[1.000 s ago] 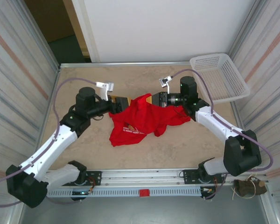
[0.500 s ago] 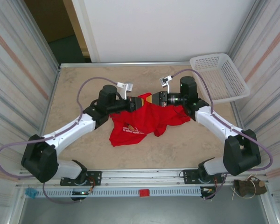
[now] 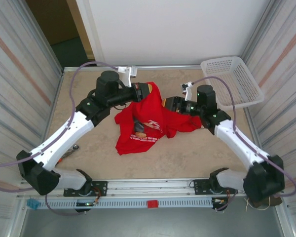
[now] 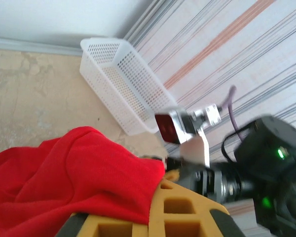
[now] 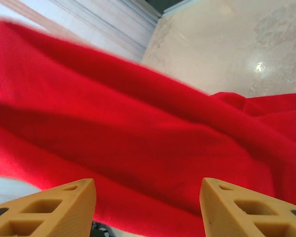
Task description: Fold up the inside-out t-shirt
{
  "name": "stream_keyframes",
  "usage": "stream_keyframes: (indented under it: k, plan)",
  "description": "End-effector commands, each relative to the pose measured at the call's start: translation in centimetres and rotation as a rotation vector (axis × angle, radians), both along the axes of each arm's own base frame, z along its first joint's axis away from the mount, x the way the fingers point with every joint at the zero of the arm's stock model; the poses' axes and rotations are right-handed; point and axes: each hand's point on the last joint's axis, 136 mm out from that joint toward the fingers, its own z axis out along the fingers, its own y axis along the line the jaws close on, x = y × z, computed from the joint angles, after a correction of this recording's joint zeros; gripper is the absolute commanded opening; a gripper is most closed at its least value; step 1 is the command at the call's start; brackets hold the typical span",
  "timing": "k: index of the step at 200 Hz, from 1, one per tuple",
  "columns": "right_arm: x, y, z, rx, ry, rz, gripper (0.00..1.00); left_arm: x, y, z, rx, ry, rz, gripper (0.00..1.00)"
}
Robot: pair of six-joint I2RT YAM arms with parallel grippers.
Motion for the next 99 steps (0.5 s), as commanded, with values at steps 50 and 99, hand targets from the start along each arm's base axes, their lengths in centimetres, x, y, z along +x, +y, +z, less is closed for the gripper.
stream_keyframes:
  k: [50,99]
  plan:
    - [-2.5,0.8,4.9,-0.247,-0.264,-0.318,0.69,0.3,0.9,0.4,-0.02,0.085,0.198,0.0]
    - [0.2,4.5,4.9,-0.269,-0.276,-0.32,0.7,0.2,0.0,0.5,-0.049,0.102,0.213,0.0]
